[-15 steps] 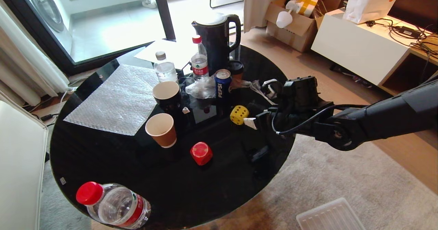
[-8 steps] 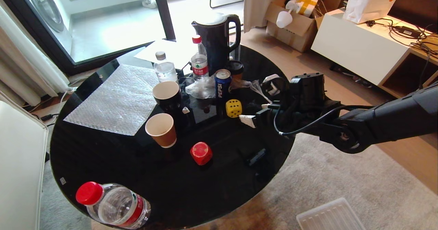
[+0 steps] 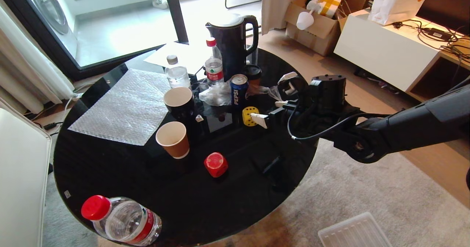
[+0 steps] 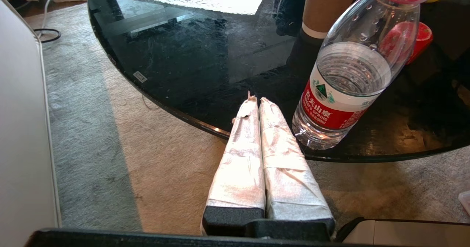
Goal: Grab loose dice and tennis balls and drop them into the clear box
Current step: Pick up toys out of the box
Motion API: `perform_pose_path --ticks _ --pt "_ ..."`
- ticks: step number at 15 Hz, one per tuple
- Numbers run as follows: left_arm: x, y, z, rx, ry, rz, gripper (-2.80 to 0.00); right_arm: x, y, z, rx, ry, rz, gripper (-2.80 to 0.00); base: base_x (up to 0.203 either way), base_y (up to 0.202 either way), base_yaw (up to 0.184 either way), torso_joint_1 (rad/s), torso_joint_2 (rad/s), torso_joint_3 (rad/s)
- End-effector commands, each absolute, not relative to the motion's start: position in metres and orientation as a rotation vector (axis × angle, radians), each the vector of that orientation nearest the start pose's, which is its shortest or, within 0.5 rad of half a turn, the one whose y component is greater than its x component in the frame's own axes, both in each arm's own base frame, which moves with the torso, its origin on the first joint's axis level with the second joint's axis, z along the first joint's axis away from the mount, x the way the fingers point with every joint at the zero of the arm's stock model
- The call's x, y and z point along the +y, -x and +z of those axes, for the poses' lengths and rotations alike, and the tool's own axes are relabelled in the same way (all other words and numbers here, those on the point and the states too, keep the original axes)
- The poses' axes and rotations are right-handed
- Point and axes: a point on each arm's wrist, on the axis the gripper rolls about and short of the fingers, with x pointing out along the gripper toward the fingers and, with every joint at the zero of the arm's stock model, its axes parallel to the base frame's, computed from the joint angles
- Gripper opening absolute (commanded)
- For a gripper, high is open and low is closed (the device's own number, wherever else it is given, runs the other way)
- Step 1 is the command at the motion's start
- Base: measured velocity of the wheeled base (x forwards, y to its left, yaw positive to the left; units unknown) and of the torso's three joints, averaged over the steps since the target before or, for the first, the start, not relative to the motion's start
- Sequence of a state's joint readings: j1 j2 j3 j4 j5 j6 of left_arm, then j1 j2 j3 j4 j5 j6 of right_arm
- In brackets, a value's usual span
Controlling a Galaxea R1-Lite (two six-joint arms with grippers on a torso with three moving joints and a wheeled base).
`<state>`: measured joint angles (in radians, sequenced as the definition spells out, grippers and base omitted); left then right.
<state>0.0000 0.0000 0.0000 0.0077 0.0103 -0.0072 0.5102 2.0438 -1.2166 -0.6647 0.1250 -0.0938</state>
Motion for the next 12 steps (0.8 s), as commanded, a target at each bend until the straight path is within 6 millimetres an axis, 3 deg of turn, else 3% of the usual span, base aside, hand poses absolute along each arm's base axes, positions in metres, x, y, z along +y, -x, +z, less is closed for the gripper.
perform_pose_path --ticks 1,7,12 --pt "0.000 0.023 0.074 0.009 0.008 0.011 -2.80 0.204 -0.357 0.169 0.143 0.125 0.639 0.00 0.000 0.000 0.000 0.000 0.00 0.000" --pt "0.000 0.023 0.074 0.009 0.008 0.011 -2.80 0.204 -0.354 0.169 0.145 0.129 0.639 0.00 0.000 0.000 0.000 0.000 0.00 0.000" --pt "0.000 0.023 0.075 0.008 0.008 0.011 -2.80 0.212 -0.366 0.161 0.124 0.134 0.637 0.00 0.000 0.000 0.000 0.000 0.00 0.000"
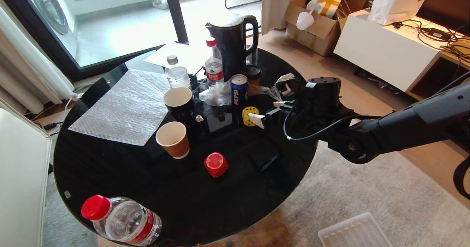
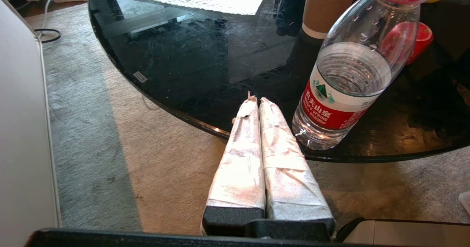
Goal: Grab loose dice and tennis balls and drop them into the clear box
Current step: Pick up toys out of the box
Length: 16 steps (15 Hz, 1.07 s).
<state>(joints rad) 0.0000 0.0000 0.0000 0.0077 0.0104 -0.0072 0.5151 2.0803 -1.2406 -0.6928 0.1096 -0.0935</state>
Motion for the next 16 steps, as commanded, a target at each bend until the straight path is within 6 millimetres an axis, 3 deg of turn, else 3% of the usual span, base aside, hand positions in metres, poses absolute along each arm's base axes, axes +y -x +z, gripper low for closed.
perform_pose_path --ticks 1,16 --pt "0.000 0.023 0.075 0.008 0.008 0.011 -2.80 0.213 -0.365 0.160 0.124 0.140 0.639 0.00 0.000 0.000 0.000 0.000 0.00 0.000" --pt "0.000 0.023 0.075 0.008 0.008 0.011 -2.80 0.213 -0.349 0.170 0.109 0.104 0.623 0.00 0.000 0.000 0.000 0.000 0.00 0.000"
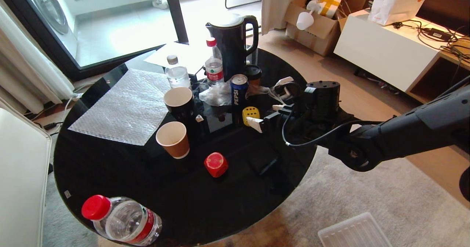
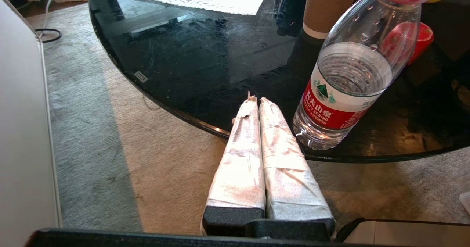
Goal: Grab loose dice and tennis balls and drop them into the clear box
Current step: Pick up toys out of the box
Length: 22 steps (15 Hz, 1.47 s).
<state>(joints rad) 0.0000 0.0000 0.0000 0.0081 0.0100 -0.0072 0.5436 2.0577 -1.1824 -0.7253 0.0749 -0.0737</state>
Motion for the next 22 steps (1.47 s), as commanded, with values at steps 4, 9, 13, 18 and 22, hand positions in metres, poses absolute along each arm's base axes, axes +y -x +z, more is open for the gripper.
perform_pose_path --ticks 4,9,13,18,22 --pt "0.000 0.023 0.074 0.009 0.008 0.011 -2.80 0.212 -0.346 0.167 0.122 0.103 0.623 0.00 0.000 0.000 0.000 0.000 0.00 0.000" --pt "0.000 0.023 0.075 0.009 0.008 0.011 -2.80 0.212 -0.345 0.164 0.122 0.103 0.624 0.00 0.098 0.000 0.000 0.002 0.00 0.002" --pt "0.000 0.023 0.075 0.008 0.009 0.011 -2.80 0.211 -0.343 0.160 0.130 0.108 0.623 0.00 0.000 0.000 0.000 0.000 0.00 0.000" --pt "0.000 0.023 0.075 0.008 0.009 0.011 -2.80 0.212 -0.345 0.155 0.139 0.111 0.617 0.00 0.000 0.000 0.000 0.000 0.00 0.000" --pt "0.000 0.023 0.075 0.009 0.011 0.011 -2.80 0.219 -0.358 0.139 0.166 0.119 0.566 0.00 0.000 0.000 0.000 0.000 0.00 0.000"
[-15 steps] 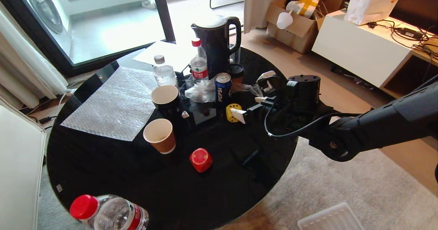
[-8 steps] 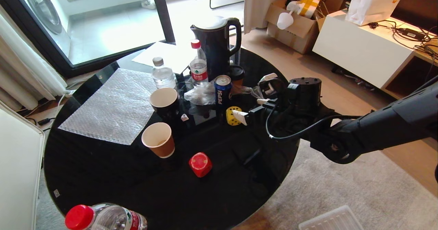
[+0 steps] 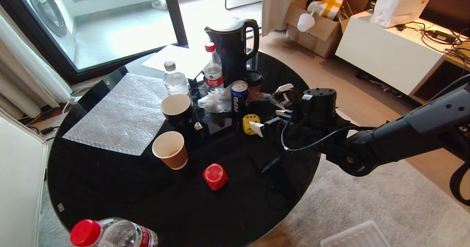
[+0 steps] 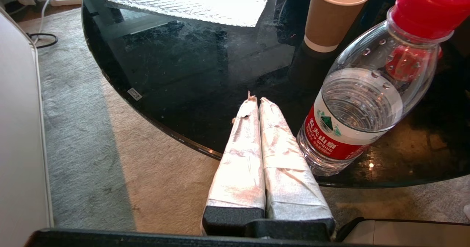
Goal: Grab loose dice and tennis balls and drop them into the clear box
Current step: Pick up toys out of the box
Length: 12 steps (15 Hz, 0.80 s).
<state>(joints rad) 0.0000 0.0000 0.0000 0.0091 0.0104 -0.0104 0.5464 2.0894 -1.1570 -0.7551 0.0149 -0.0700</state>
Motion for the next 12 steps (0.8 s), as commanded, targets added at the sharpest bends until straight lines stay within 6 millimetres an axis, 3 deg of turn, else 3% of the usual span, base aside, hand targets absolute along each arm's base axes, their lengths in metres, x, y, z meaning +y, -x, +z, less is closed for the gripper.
perform_pose_path --ticks 1,7,9,12 --pt "0.000 0.023 0.075 0.008 0.011 0.011 -2.80 0.220 -0.360 0.137 0.167 0.120 0.564 0.00 0.000 0.000 0.000 0.000 0.00 0.000" --pt "0.000 0.023 0.075 0.009 0.010 0.011 -2.80 0.223 -0.366 0.134 0.170 0.103 0.548 0.00 0.000 0.000 0.000 0.000 0.00 0.000" --pt "0.000 0.023 0.075 0.009 0.011 0.011 -2.80 0.234 -0.386 0.124 0.163 0.049 0.508 0.00 0.000 0.000 0.000 0.000 0.00 0.000" --pt "0.000 0.023 0.075 0.009 0.011 0.011 -2.80 0.242 -0.401 0.116 0.162 -0.021 0.487 0.00 0.000 0.000 0.000 0.000 0.00 0.000"
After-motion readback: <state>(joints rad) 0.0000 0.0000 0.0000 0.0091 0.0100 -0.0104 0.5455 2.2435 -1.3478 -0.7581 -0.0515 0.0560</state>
